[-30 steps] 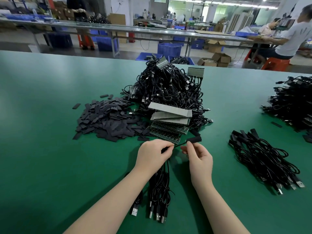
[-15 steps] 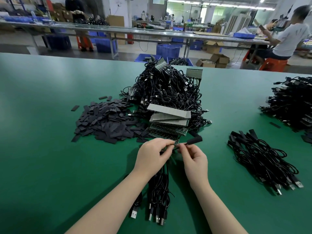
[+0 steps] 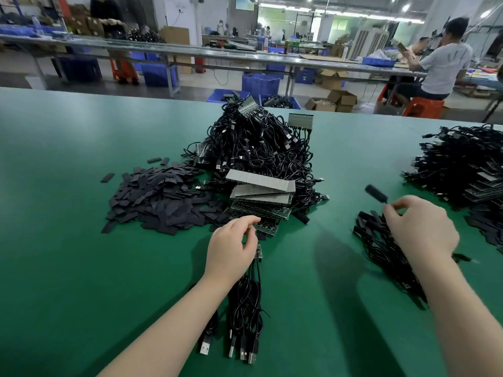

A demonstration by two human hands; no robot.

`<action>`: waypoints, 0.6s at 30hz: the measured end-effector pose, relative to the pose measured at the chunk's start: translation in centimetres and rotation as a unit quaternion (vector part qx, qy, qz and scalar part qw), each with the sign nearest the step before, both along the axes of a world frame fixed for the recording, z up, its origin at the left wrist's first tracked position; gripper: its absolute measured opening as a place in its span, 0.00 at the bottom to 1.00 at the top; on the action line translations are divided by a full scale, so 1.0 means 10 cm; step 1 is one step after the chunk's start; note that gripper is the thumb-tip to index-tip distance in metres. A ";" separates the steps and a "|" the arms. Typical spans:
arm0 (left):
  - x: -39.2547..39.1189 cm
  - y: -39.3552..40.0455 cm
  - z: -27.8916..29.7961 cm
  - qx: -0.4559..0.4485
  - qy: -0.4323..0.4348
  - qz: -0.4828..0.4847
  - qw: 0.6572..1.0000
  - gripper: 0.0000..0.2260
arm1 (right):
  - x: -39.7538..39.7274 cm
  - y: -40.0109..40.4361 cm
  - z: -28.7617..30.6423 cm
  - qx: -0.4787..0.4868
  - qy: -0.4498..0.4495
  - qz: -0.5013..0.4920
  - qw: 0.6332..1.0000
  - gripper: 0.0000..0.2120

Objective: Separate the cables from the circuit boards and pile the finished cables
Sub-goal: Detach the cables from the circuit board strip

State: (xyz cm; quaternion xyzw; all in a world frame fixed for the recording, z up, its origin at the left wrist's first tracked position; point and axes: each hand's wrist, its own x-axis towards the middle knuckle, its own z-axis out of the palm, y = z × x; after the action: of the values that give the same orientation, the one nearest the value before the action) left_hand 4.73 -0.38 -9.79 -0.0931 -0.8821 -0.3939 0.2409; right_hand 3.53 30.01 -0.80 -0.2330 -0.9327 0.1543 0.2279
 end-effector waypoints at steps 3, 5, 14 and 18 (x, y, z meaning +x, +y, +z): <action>0.00 0.00 0.00 0.005 -0.006 0.011 1.000 0.12 | -0.11 0.24 -0.25 0.079 -0.118 -0.035 0.989 0.10; -0.01 -0.01 -0.01 0.011 -0.012 0.020 1.000 0.12 | -0.14 0.33 -0.42 0.109 -0.146 -0.034 0.983 0.12; -0.04 -0.05 -0.02 0.083 -0.110 0.045 0.989 0.13 | -0.18 -0.29 -0.20 0.211 -0.002 0.059 0.976 0.11; -0.05 -0.05 -0.03 0.066 -0.137 0.045 0.987 0.12 | 0.03 -1.11 -0.29 -0.024 -0.110 0.220 0.969 0.10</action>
State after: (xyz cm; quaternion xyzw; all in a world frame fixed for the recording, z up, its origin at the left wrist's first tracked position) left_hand 4.19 -0.87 -10.04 0.0178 -0.8820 -0.4494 0.1407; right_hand 3.83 18.86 -3.72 -0.0435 -0.9764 0.1966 0.0784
